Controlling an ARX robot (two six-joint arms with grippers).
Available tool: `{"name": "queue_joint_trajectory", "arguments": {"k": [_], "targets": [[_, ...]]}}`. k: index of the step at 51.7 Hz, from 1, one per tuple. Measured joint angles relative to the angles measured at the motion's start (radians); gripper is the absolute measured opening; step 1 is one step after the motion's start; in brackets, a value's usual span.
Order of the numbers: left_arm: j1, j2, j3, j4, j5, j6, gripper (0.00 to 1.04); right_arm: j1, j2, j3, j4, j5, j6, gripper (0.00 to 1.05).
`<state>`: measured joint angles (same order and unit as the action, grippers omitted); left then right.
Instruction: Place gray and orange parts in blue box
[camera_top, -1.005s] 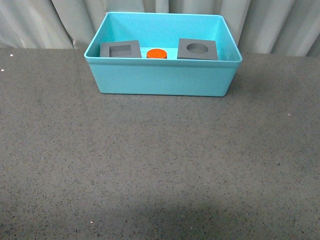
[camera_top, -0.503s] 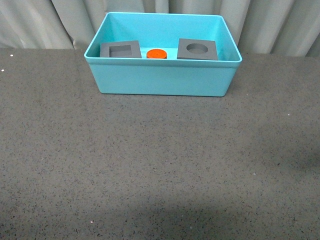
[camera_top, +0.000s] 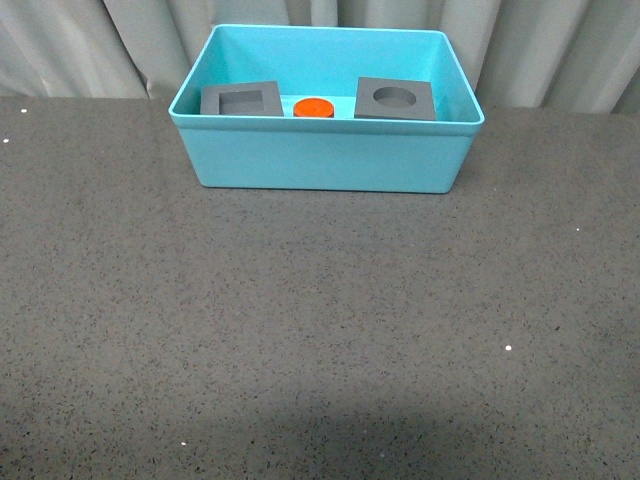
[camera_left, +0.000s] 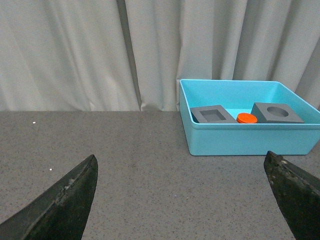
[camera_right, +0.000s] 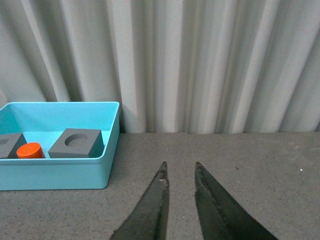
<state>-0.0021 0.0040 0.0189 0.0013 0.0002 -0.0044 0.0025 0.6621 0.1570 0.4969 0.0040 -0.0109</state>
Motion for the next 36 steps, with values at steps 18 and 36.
{"name": "queue_joint_trajectory", "arguments": {"k": [18,36], "targets": [[0.000,0.000,0.000,0.000,0.000,0.000,0.98,0.000,-0.165,-0.086,-0.077,-0.002,0.001,0.00],[0.000,0.000,0.000,0.000,0.000,0.000,0.98,0.000,-0.306,-0.152,-0.142,-0.002,0.001,0.00]]}}
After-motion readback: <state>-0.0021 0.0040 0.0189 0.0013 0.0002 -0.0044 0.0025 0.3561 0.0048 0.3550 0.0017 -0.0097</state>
